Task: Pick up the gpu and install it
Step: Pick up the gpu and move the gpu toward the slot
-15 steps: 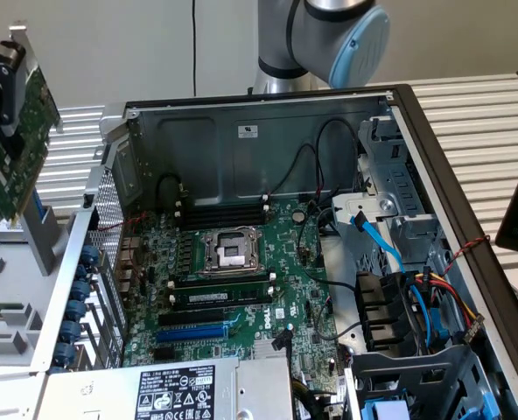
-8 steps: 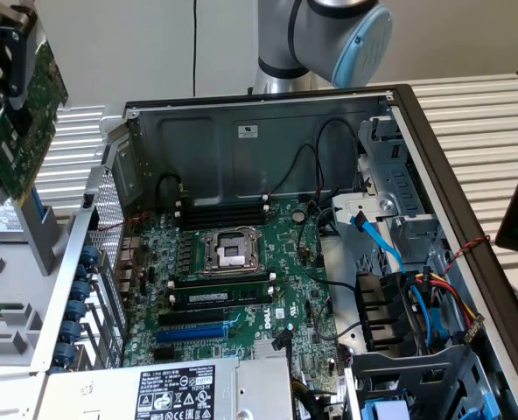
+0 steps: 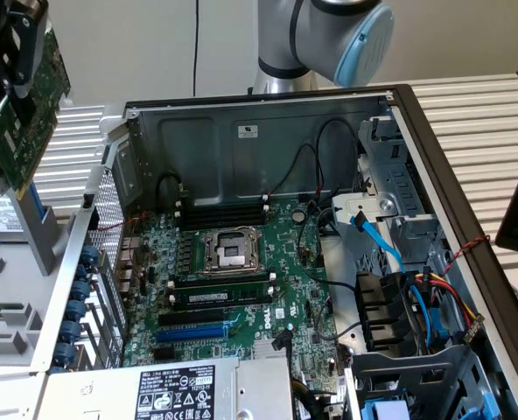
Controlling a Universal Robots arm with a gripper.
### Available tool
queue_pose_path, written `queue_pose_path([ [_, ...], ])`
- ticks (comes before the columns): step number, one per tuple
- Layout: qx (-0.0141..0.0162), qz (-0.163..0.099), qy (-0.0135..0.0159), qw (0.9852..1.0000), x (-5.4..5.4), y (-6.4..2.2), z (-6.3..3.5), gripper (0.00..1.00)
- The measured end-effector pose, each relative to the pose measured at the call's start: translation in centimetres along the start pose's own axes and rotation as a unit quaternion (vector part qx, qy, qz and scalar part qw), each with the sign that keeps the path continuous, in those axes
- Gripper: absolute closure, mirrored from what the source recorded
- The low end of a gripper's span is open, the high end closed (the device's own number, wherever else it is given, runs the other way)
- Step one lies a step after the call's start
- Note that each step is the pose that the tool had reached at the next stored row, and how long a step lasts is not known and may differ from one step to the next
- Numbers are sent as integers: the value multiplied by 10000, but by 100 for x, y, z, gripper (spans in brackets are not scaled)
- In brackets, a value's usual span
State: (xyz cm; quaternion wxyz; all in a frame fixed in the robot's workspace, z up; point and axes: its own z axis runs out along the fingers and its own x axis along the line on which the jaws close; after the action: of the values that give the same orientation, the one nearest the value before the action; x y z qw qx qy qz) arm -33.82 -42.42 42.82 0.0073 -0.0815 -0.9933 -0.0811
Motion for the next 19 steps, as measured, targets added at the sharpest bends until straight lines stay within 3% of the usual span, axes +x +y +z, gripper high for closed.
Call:
queue_pose_path([
  [2, 10, 11, 60, 10000, -56, 1, -30, 73],
  [5, 18, 18, 109, 9999, -172, -2, -101, 73],
  [11, 24, 24, 141, 9999, -446, 14, -205, 73],
  [19, 39, 28, 167, 9998, -811, 54, -257, 73],
])
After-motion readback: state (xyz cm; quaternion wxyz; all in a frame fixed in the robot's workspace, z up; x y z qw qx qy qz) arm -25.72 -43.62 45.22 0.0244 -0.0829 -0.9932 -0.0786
